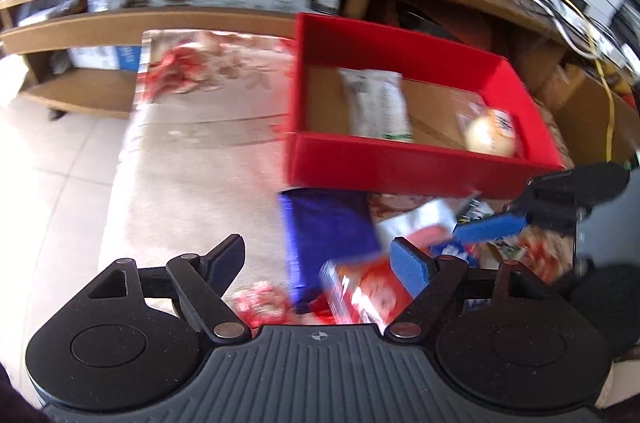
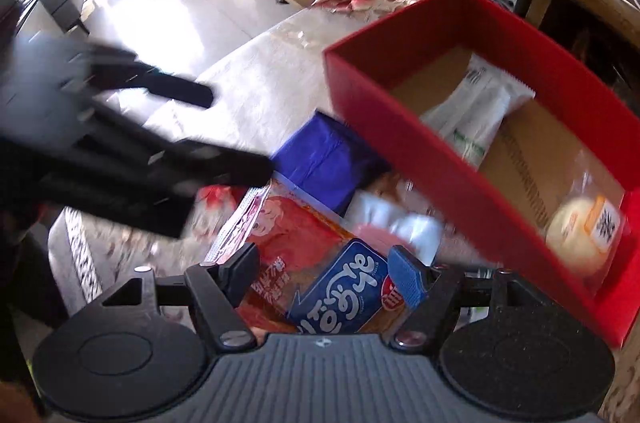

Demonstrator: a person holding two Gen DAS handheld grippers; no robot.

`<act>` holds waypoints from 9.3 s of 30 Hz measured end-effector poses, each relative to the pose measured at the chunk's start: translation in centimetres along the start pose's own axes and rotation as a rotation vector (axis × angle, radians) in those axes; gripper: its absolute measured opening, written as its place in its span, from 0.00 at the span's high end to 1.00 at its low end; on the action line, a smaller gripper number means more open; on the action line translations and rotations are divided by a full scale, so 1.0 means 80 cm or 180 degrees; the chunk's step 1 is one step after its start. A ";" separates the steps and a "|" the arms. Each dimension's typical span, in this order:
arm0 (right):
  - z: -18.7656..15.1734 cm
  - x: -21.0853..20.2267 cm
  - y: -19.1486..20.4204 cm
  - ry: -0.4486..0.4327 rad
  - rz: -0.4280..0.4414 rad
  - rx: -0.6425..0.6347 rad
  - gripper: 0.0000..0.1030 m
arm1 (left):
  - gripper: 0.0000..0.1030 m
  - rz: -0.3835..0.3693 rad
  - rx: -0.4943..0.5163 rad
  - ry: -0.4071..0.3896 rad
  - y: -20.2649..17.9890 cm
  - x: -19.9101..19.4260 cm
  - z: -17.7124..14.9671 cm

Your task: Organize snacks

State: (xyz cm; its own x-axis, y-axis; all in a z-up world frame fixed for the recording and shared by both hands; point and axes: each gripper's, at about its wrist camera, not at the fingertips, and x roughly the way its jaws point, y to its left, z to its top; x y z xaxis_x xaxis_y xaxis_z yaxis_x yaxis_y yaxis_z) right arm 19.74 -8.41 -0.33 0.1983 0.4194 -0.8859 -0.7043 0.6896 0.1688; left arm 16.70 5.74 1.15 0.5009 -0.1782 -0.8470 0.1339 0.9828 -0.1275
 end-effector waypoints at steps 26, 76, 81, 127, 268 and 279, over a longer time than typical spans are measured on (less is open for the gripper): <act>-0.137 -0.007 0.011 0.0422 0.0127 0.0992 0.34 | 0.14 -0.0398 0.1675 0.0278 -0.097 0.042 -0.032; -0.174 -0.053 0.015 -0.0036 -0.0335 0.2144 0.28 | 0.45 -0.0131 0.0478 0.0262 -0.037 -0.010 -0.079; -0.176 -0.045 0.010 -0.0130 -0.0164 0.2658 0.28 | 0.45 -0.0142 0.0411 0.0293 -0.027 -0.012 -0.083; -0.115 -0.003 0.021 -0.0056 -0.0606 0.1600 0.54 | 0.23 0.0306 0.0626 0.0543 -0.042 0.027 -0.129; 0.027 -0.017 -0.187 -0.0906 -0.1197 0.1762 0.45 | 0.37 0.0341 -0.0021 -0.0255 -0.081 0.127 0.131; 0.025 -0.034 -0.187 -0.0977 -0.1221 0.1824 0.41 | 0.29 0.0284 -0.0058 -0.0301 -0.082 0.114 0.136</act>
State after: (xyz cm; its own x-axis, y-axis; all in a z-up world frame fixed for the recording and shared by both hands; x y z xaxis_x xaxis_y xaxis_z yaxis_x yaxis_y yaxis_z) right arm 31.10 -18.63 0.43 0.5981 0.1758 -0.7819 -0.0993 0.9844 0.1454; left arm 29.70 -2.88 -0.08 0.5887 -0.0930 -0.8030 0.0700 0.9955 -0.0640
